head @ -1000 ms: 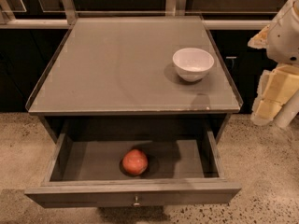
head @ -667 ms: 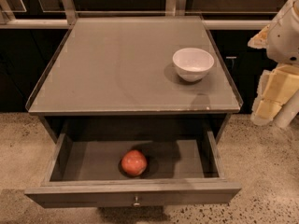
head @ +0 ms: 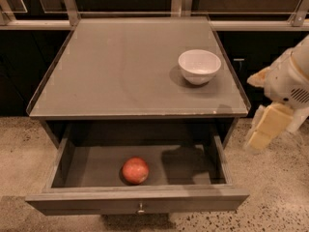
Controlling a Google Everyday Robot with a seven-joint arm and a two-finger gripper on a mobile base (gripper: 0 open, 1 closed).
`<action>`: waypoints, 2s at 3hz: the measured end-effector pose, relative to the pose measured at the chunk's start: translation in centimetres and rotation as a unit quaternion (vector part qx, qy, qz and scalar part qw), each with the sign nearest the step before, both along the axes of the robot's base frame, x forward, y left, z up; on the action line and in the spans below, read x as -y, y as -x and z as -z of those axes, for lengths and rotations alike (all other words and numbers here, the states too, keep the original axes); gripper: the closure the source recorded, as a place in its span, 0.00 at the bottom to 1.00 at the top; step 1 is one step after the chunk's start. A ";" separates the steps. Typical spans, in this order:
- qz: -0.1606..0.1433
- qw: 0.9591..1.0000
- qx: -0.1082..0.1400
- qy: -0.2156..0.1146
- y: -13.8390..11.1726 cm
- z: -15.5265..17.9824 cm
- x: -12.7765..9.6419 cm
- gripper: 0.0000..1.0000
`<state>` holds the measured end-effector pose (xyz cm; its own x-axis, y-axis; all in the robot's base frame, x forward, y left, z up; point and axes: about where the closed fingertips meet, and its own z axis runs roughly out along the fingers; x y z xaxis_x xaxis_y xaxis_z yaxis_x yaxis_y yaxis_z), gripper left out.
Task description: Pick apple from top drawer and place on counter
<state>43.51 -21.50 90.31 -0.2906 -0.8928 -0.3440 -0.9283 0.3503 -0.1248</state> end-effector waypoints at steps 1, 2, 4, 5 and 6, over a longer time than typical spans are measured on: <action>0.000 0.997 -0.048 -0.056 0.5 5.3 -2.1 0.00; -0.001 0.997 -0.055 -0.061 0.7 5.8 -2.3 0.00; 0.037 0.990 -0.065 -0.123 3.7 9.4 -3.5 0.00; 0.028 0.982 -0.080 -0.169 3.9 12.8 -6.2 0.00; 0.004 0.978 -0.077 -0.196 2.4 15.0 -9.5 0.00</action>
Offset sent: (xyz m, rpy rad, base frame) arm -0.0049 0.0187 -0.0476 0.1004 0.0861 0.0007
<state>41.11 -12.01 75.35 -0.3722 -0.6990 -0.6106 -0.9227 0.3499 0.1619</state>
